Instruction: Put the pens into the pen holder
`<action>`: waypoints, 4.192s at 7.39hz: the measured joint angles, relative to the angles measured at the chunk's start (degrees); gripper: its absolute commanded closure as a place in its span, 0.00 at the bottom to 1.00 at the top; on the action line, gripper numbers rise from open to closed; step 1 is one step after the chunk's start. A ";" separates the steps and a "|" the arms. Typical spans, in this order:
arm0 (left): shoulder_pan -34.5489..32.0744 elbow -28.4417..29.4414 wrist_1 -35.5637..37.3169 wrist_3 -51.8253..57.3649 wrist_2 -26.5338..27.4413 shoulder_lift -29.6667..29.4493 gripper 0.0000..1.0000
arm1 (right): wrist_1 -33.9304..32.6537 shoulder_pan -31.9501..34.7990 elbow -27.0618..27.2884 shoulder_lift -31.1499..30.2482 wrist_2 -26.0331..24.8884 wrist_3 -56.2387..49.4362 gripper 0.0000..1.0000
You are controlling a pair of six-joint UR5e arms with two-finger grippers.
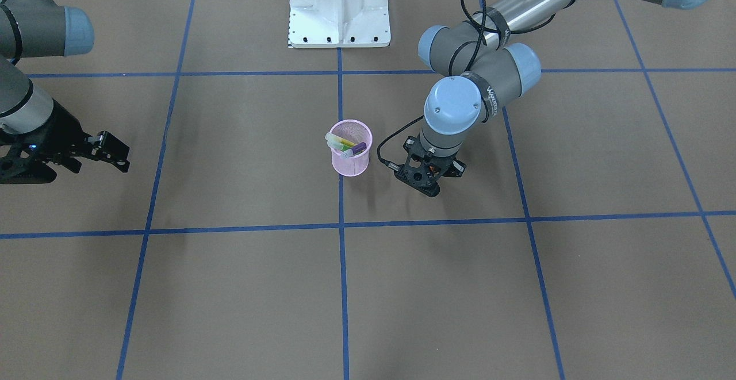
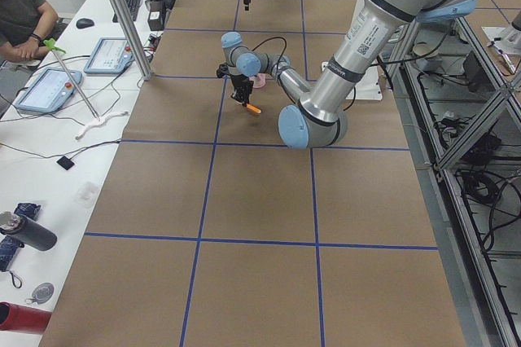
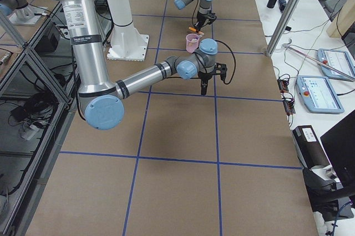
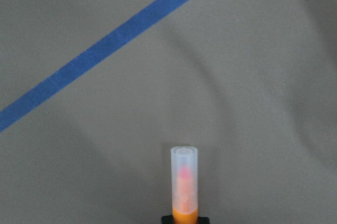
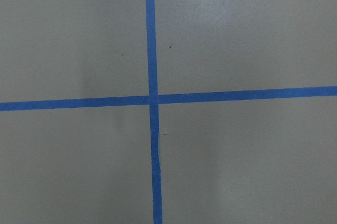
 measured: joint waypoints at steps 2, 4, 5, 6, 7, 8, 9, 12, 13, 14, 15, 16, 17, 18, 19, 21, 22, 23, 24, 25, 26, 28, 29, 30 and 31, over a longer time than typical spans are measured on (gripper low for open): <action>-1.96 -4.03 0.16 -2.19 -1.86 -0.06 1.00 | -0.01 0.54 0.00 -0.02 0.24 -0.10 0.02; -2.40 -10.00 -0.57 -15.46 1.02 -0.89 1.00 | 0.04 0.95 0.00 -0.21 0.36 -0.16 0.02; -2.17 -11.45 -2.23 -23.18 2.78 -1.98 1.00 | 0.05 1.08 0.01 -0.30 0.34 -0.18 0.02; -1.35 -12.07 -5.15 -30.01 6.14 -2.98 1.00 | 0.05 1.28 0.05 -0.30 0.36 -0.20 0.02; 0.00 -12.36 -7.93 -36.06 10.89 -3.73 1.00 | 0.05 1.40 0.07 -0.27 0.37 -0.22 0.02; 1.70 -12.51 -10.96 -39.91 16.14 -4.04 1.00 | 0.06 1.44 0.08 -0.22 0.38 -0.28 0.02; 3.46 -12.53 -13.98 -41.58 20.49 -3.97 1.00 | 0.06 1.46 0.14 -0.15 0.38 -0.32 0.02; 6.05 -14.71 -18.71 -42.00 25.50 -1.78 1.00 | 0.06 1.45 0.25 -0.06 0.38 -0.34 0.02; 6.90 -16.01 -21.20 -41.07 27.03 0.18 1.00 | 0.05 1.46 0.26 -0.06 0.38 -0.34 0.02; 8.17 -16.93 -23.69 -39.02 29.58 1.86 1.00 | 0.06 1.46 0.26 -0.06 0.38 -0.34 0.02; 9.51 -17.31 -25.31 -36.77 31.59 2.66 1.00 | 0.05 1.45 0.26 -0.06 0.38 -0.34 0.02; 11.08 -17.40 -26.49 -34.63 33.60 3.02 1.00 | 0.08 1.44 0.29 -0.03 0.38 -0.34 0.02; 12.75 -17.35 -27.23 -33.14 35.73 3.16 1.00 | 0.11 1.42 0.35 0.00 0.40 -0.34 0.02; 13.91 -17.30 -27.54 -32.36 36.85 3.28 1.00 | 0.13 1.40 0.40 0.01 0.44 -0.34 0.02; 14.36 -17.29 -27.66 -31.35 37.30 3.39 1.00 | 0.14 1.41 0.45 0.03 0.46 -0.34 0.02; 14.47 -17.32 -27.71 -29.64 37.49 3.48 1.00 | 0.14 1.47 0.61 -0.02 0.55 -0.28 0.02; 14.47 -17.32 -27.71 -29.35 37.48 3.51 1.00 | 0.14 1.47 0.72 -0.07 0.63 -0.26 0.02; 14.47 -17.29 -27.71 -29.18 37.47 3.54 0.49 | 0.14 1.48 0.75 -0.09 0.69 -0.25 0.02; 14.45 -17.28 -27.73 -29.11 37.45 3.57 0.19 | 0.14 1.48 0.86 -0.12 0.74 -0.25 0.02; 14.43 -17.30 -27.77 -29.09 37.39 3.58 0.07 | 0.14 1.51 1.11 -0.23 0.87 -0.25 0.02; 14.42 -17.35 -27.84 -29.08 37.29 3.58 0.07 | 0.14 1.54 1.36 -0.35 1.05 -0.23 0.02; 13.83 -18.01 -27.94 -28.63 36.57 3.85 0.07 | 0.14 1.99 1.54 -0.91 1.32 -0.55 0.02; 12.18 -18.75 -27.98 -27.54 34.64 5.24 0.07 | 0.14 3.23 1.47 -1.96 1.84 -2.32 0.02; 8.62 -20.33 -28.03 -25.67 29.77 8.91 0.05 | 0.13 5.22 1.21 -3.56 2.50 -5.99 0.02; 4.31 -22.32 -28.06 -22.81 24.09 13.54 0.04 | 0.09 7.68 0.87 -5.40 2.90 -10.52 0.02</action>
